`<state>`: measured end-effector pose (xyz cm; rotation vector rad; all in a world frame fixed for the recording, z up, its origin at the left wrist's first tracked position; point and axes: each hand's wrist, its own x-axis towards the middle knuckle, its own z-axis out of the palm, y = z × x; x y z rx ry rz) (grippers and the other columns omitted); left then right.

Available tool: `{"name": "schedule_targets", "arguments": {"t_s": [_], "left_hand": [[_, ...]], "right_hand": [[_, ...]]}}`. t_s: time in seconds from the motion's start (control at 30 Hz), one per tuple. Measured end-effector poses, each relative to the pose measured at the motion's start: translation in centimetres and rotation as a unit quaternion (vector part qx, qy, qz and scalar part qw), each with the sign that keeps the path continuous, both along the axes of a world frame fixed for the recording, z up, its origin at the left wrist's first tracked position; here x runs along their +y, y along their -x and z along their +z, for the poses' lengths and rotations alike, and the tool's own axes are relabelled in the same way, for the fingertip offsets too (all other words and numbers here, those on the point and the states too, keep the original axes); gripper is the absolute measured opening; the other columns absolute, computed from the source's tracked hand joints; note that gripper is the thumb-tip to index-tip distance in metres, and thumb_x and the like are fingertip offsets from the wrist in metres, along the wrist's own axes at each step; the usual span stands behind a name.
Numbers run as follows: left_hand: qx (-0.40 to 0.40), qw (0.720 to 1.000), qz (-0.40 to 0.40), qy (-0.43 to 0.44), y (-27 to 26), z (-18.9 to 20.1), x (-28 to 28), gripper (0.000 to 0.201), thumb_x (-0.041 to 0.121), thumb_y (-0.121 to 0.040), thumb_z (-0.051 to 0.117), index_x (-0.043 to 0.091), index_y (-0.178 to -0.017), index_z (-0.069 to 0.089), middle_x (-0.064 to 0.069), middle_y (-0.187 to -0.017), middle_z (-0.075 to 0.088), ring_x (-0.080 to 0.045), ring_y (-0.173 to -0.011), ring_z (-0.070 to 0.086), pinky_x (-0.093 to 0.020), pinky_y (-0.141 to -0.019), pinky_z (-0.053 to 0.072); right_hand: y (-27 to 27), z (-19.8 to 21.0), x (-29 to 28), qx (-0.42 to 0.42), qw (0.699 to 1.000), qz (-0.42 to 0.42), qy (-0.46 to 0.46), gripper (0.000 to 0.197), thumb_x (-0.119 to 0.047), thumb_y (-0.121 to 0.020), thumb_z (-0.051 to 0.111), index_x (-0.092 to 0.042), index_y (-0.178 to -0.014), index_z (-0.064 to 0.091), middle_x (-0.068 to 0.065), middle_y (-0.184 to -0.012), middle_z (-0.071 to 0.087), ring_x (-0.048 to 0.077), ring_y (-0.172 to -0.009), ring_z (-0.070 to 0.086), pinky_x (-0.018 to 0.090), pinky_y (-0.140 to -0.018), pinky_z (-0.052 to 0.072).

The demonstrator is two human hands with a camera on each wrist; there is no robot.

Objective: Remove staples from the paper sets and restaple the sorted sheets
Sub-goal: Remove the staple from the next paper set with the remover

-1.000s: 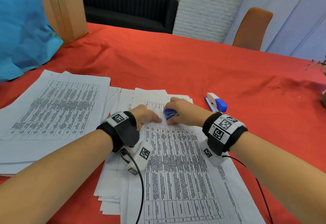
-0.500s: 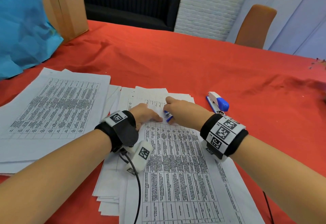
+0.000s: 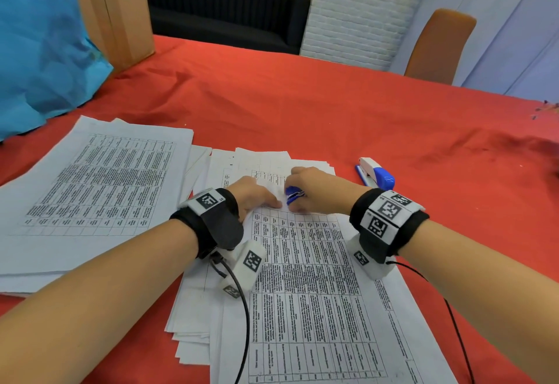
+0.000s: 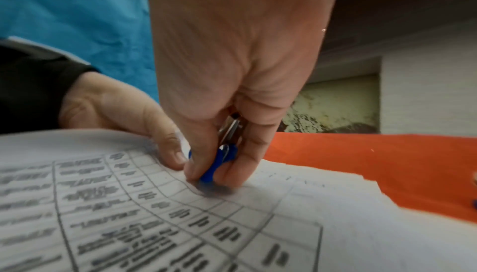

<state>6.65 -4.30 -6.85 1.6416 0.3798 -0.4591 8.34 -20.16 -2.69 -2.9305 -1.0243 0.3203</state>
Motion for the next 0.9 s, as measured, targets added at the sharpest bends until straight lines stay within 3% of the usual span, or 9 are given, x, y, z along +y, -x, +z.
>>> {"name": "schedule_targets", "arguments": {"t_s": [0.23, 0.37, 0.53, 0.6, 0.67, 0.77, 0.8, 0.83, 0.9], "left_hand": [[-0.008, 1.0, 0.011, -0.016, -0.3, -0.5, -0.1, 0.084, 0.007, -0.05, 0.082, 0.001, -0.127, 0.048, -0.021, -0.107, 0.065, -0.039, -0.089, 0.067, -0.053, -0.074, 0.056], [-0.013, 0.999, 0.011, -0.03, -0.5, -0.7, 0.0, 0.073, 0.005, -0.062, 0.08, 0.002, -0.126, 0.047, -0.02, -0.107, 0.065, -0.037, -0.088, 0.067, -0.051, -0.075, 0.057], [-0.032, 0.998, 0.025, -0.038, -0.2, -0.9, -0.3, 0.074, 0.008, -0.056, 0.081, 0.0, -0.122, 0.048, -0.019, -0.107, 0.064, -0.037, -0.092, 0.066, -0.051, -0.079, 0.056], [-0.029, 0.999, 0.018, -0.043, -0.1, -1.0, -0.3, 0.079, 0.013, -0.051, 0.081, 0.002, -0.123, 0.05, -0.017, -0.107, 0.065, -0.035, -0.093, 0.066, -0.048, -0.081, 0.055], [-0.049, 0.995, -0.002, -0.084, 0.3, -0.1, -0.4, 0.074, 0.011, -0.056, 0.081, 0.004, -0.124, 0.052, -0.015, -0.112, 0.064, -0.031, -0.098, 0.064, -0.04, -0.086, 0.054], [-0.207, 0.958, 0.008, -0.201, 0.6, 3.3, -0.4, 0.056, 0.015, -0.079, 0.072, 0.011, -0.128, 0.047, -0.007, -0.125, 0.054, -0.023, -0.109, 0.053, -0.031, -0.089, 0.043], [-0.249, 0.951, 0.028, -0.183, 0.6, 4.5, -0.4, 0.051, 0.023, -0.085, 0.067, 0.012, -0.13, 0.046, -0.006, -0.128, 0.052, -0.021, -0.112, 0.052, -0.031, -0.09, 0.042], [-0.237, 0.966, 0.044, -0.093, 0.6, 5.5, -0.6, 0.046, 0.03, -0.091, 0.059, 0.01, -0.129, 0.046, -0.009, -0.128, 0.052, -0.023, -0.113, 0.052, -0.032, -0.092, 0.042], [-0.065, 0.976, 0.036, 0.202, 1.0, 6.6, -1.8, 0.042, 0.035, -0.1, 0.04, -0.001, -0.12, 0.048, -0.023, -0.117, 0.054, -0.034, -0.107, 0.054, -0.038, -0.094, 0.043]], "right_hand": [[-1.2, -1.0, -2.4, 0.093, 0.979, -0.064, -0.17, 0.025, -0.022, -0.083, 0.071, -0.018, -0.107, 0.066, -0.004, -0.108, 0.062, 0.013, -0.099, 0.055, 0.015, -0.08, 0.041], [-1.4, -1.6, -3.1, 0.144, 0.956, -0.098, -0.238, 0.022, -0.015, -0.087, 0.068, -0.011, -0.108, 0.065, -0.001, -0.103, 0.063, 0.012, -0.09, 0.059, 0.005, -0.074, 0.043], [-1.5, -2.8, -4.9, 0.364, 0.77, -0.183, -0.491, 0.011, -0.003, -0.095, 0.053, -0.004, -0.105, 0.058, 0.007, -0.092, 0.056, 0.018, -0.076, 0.061, 0.025, -0.079, 0.057], [-1.5, -2.9, -5.4, 0.379, 0.745, -0.191, -0.514, 0.013, -0.004, -0.096, 0.052, -0.003, -0.108, 0.057, 0.007, -0.095, 0.056, 0.018, -0.078, 0.062, 0.026, -0.081, 0.057], [-1.3, -2.3, -5.3, 0.369, 0.756, -0.179, -0.51, 0.014, -0.005, -0.095, 0.053, -0.003, -0.108, 0.059, 0.008, -0.094, 0.057, 0.018, -0.078, 0.062, 0.027, -0.079, 0.057], [-0.8, 0.1, -5.1, 0.307, 0.768, -0.152, -0.542, 0.014, -0.006, -0.095, 0.054, -0.004, -0.108, 0.059, 0.007, -0.091, 0.055, 0.016, -0.074, 0.058, 0.025, -0.077, 0.055], [-0.6, 1.2, -5.0, 0.277, 0.776, -0.14, -0.549, 0.015, -0.006, -0.095, 0.054, -0.004, -0.109, 0.059, 0.006, -0.09, 0.054, 0.016, -0.073, 0.056, 0.025, -0.077, 0.055], [-0.3, 2.3, -4.9, 0.24, 0.795, -0.126, -0.543, 0.015, -0.006, -0.095, 0.055, -0.004, -0.109, 0.059, 0.006, -0.09, 0.054, 0.016, -0.072, 0.055, 0.024, -0.076, 0.054], [0.2, 4.0, -4.0, 0.123, 0.878, -0.077, -0.457, 0.015, -0.009, -0.093, 0.06, -0.006, -0.107, 0.06, 0.003, -0.091, 0.056, 0.016, -0.073, 0.056, 0.025, -0.074, 0.053]]}}
